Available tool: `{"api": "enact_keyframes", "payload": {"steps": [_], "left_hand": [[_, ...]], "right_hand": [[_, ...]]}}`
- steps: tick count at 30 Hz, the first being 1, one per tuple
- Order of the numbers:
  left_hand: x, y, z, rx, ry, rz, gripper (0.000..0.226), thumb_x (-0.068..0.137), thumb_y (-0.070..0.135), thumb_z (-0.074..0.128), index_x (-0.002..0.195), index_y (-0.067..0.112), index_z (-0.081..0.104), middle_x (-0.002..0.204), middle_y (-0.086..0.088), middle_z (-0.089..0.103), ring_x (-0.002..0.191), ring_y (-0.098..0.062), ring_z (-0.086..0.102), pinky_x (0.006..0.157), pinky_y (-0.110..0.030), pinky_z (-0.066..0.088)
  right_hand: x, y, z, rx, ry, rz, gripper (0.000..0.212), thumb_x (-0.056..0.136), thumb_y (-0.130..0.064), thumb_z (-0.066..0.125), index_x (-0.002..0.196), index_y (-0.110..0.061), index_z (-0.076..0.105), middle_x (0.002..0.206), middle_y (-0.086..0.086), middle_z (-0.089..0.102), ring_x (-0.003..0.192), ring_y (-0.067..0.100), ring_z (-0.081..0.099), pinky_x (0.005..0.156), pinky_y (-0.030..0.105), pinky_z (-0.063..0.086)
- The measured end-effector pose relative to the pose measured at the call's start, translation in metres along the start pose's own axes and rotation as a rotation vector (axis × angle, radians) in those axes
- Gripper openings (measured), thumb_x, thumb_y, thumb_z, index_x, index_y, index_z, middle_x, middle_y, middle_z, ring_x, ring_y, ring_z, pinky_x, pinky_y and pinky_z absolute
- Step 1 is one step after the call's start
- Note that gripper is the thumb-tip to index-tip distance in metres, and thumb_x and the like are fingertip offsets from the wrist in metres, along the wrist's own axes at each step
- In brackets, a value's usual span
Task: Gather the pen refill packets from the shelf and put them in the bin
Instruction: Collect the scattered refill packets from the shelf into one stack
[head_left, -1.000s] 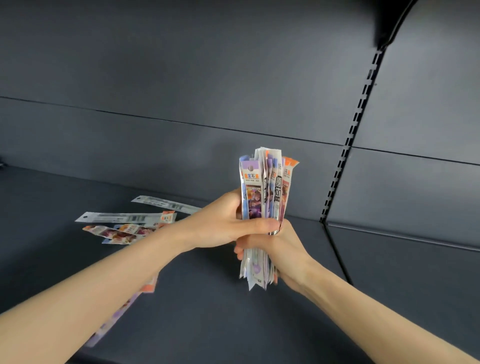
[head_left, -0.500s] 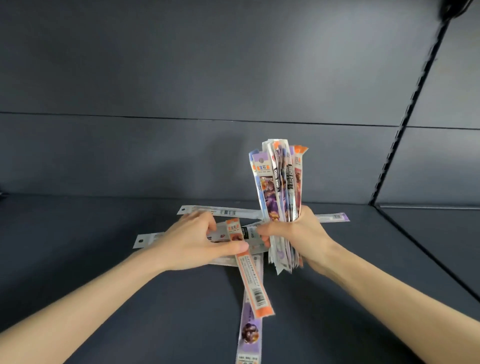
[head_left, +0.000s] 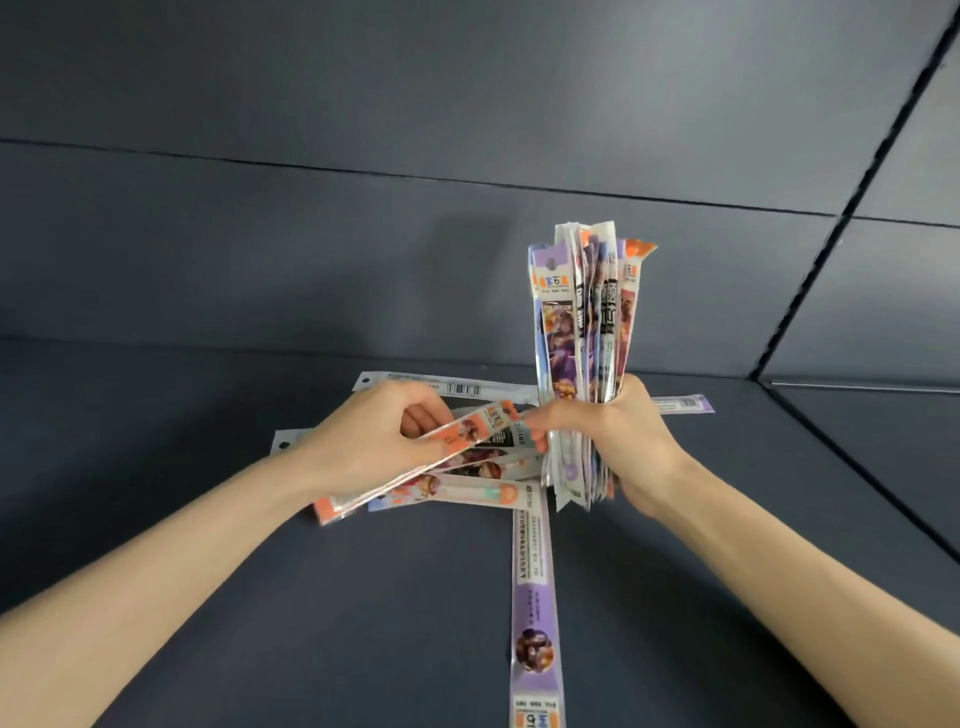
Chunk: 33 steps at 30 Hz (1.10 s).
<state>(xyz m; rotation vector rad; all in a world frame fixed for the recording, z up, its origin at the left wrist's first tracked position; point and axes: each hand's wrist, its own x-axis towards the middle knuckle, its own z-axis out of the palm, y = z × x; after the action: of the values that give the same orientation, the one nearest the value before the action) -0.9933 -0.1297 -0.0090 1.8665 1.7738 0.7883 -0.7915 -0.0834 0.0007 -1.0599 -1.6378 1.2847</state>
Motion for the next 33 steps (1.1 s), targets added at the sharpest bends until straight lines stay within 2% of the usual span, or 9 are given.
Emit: {"api": "enact_keyframes", "payload": {"steps": [4, 10, 14, 18, 23, 26, 29, 31, 33], "left_hand": [[-0.005, 0.001, -0.012, 0.178, -0.207, 0.021, 0.039, 0.068, 0.042, 0.079, 0.101, 0.032, 0.063, 0.096, 0.015, 0.060, 0.083, -0.001, 0.054, 0.069, -0.014, 0.043], [-0.007, 0.002, -0.004, 0.129, -0.246, 0.017, 0.033, 0.067, 0.033, 0.081, 0.094, 0.028, 0.063, 0.083, 0.012, 0.063, 0.061, 0.005, 0.054, 0.056, -0.010, 0.043], [-0.009, 0.002, -0.007, 0.138, -0.210, 0.035, 0.008, 0.077, 0.030, 0.071, 0.083, 0.025, 0.070, 0.075, 0.000, 0.072, 0.059, -0.012, 0.062, 0.056, -0.016, 0.045], [-0.012, 0.004, -0.005, 0.216, -0.079, 0.067, 0.010, 0.081, 0.028, 0.065, 0.074, 0.024, 0.073, 0.067, 0.008, 0.069, 0.058, -0.005, 0.057, 0.063, -0.025, 0.049], [-0.013, 0.008, -0.004, 0.238, 0.035, 0.050, 0.007, 0.074, 0.017, 0.069, 0.081, 0.017, 0.068, 0.072, 0.007, 0.071, 0.071, -0.010, 0.063, 0.067, -0.031, 0.051], [-0.014, 0.005, -0.010, 0.103, 0.014, 0.000, 0.016, 0.067, 0.008, 0.074, 0.079, 0.016, 0.068, 0.073, 0.004, 0.074, 0.066, -0.009, 0.066, 0.066, -0.027, 0.052], [-0.015, 0.004, -0.016, -0.071, 0.037, -0.066, 0.014, 0.067, 0.015, 0.081, 0.077, 0.020, 0.073, 0.075, 0.006, 0.076, 0.072, -0.011, 0.071, 0.064, -0.029, 0.054], [-0.015, 0.005, -0.019, -0.159, 0.085, -0.099, 0.011, 0.070, 0.020, 0.080, 0.079, 0.021, 0.075, 0.080, 0.007, 0.076, 0.075, -0.011, 0.072, 0.075, -0.036, 0.056], [-0.015, 0.007, -0.019, -0.204, 0.192, -0.098, 0.006, 0.075, 0.023, 0.077, 0.080, 0.021, 0.076, 0.080, 0.005, 0.076, 0.072, -0.007, 0.071, 0.072, -0.032, 0.055]], "right_hand": [[-0.003, 0.002, -0.001, -0.043, -0.025, 0.001, 0.009, 0.070, 0.005, 0.072, 0.068, 0.002, 0.064, 0.072, 0.011, 0.066, 0.069, 0.018, 0.067, 0.065, 0.024, 0.058], [-0.006, 0.003, -0.002, -0.030, -0.063, -0.019, 0.019, 0.069, 0.009, 0.069, 0.057, -0.004, 0.063, 0.058, 0.000, 0.066, 0.058, 0.010, 0.065, 0.057, 0.018, 0.052], [-0.008, 0.002, -0.006, -0.005, -0.063, -0.037, 0.020, 0.067, 0.009, 0.071, 0.054, -0.006, 0.065, 0.056, 0.002, 0.067, 0.060, 0.013, 0.066, 0.060, 0.019, 0.053], [-0.009, 0.001, -0.007, 0.013, -0.072, -0.039, 0.015, 0.063, -0.005, 0.075, 0.056, -0.012, 0.064, 0.059, 0.002, 0.066, 0.065, 0.016, 0.068, 0.063, 0.023, 0.054], [-0.011, 0.001, -0.008, 0.066, -0.056, -0.038, 0.017, 0.070, 0.004, 0.073, 0.060, -0.009, 0.065, 0.076, 0.013, 0.071, 0.086, 0.030, 0.072, 0.080, 0.041, 0.058], [-0.013, 0.002, -0.007, 0.018, -0.047, -0.033, 0.010, 0.068, 0.002, 0.073, 0.064, 0.000, 0.065, 0.075, 0.017, 0.069, 0.088, 0.034, 0.071, 0.084, 0.044, 0.057], [-0.013, 0.003, -0.005, -0.006, -0.033, -0.031, 0.010, 0.070, 0.004, 0.071, 0.064, 0.001, 0.065, 0.073, 0.020, 0.066, 0.088, 0.039, 0.069, 0.083, 0.045, 0.056], [-0.013, 0.004, -0.004, -0.002, -0.028, -0.030, 0.012, 0.071, 0.005, 0.071, 0.062, -0.001, 0.065, 0.072, 0.019, 0.066, 0.087, 0.040, 0.069, 0.082, 0.045, 0.056], [-0.012, 0.004, -0.003, 0.005, -0.026, -0.032, 0.014, 0.071, 0.005, 0.071, 0.061, -0.003, 0.065, 0.072, 0.018, 0.066, 0.084, 0.039, 0.069, 0.079, 0.041, 0.057]]}}
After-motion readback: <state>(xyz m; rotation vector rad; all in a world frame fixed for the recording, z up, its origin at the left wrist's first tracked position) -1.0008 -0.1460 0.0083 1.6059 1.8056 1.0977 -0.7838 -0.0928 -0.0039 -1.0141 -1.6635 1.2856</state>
